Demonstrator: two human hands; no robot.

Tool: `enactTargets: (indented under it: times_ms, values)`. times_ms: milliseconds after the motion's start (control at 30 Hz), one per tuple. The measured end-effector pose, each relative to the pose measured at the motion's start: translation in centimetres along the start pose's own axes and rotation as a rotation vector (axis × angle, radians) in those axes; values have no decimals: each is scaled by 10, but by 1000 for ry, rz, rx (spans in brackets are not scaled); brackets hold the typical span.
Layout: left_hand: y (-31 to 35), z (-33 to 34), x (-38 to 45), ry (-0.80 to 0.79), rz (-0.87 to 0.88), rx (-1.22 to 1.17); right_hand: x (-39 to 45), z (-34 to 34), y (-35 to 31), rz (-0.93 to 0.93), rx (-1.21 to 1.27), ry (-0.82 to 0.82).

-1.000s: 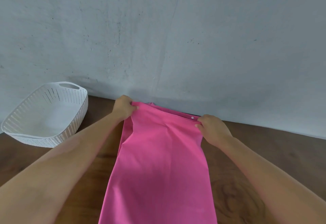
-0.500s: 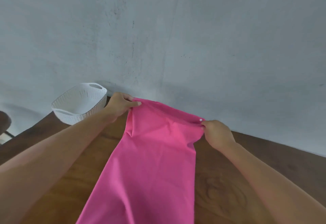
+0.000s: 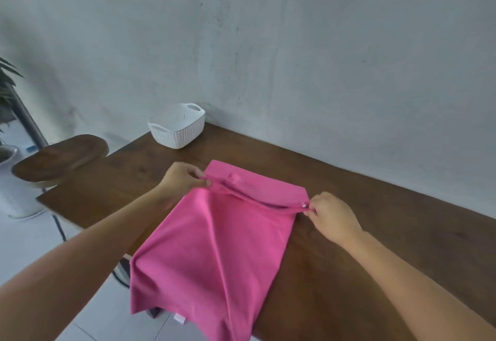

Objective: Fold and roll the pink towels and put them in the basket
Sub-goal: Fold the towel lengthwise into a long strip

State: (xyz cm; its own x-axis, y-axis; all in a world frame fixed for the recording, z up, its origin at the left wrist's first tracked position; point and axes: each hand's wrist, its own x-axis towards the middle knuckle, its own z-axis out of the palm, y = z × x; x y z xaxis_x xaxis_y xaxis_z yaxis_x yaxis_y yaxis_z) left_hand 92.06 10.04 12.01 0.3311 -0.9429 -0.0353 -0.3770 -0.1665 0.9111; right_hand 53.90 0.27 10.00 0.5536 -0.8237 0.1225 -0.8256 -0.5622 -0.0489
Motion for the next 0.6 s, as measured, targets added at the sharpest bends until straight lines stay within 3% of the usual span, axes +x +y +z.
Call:
enactTargets:
  times_ms: [200,400,600]
  values:
    - [-58,2,-80,11,-52,109,-78,37,-38,-48,99,17]
    - [-99,-18,-151,-72,-12,189,-150,63,-96,17,153,52]
    - [-132,-58,-216,-169,26,185,-221,78,-163,110,155,196]
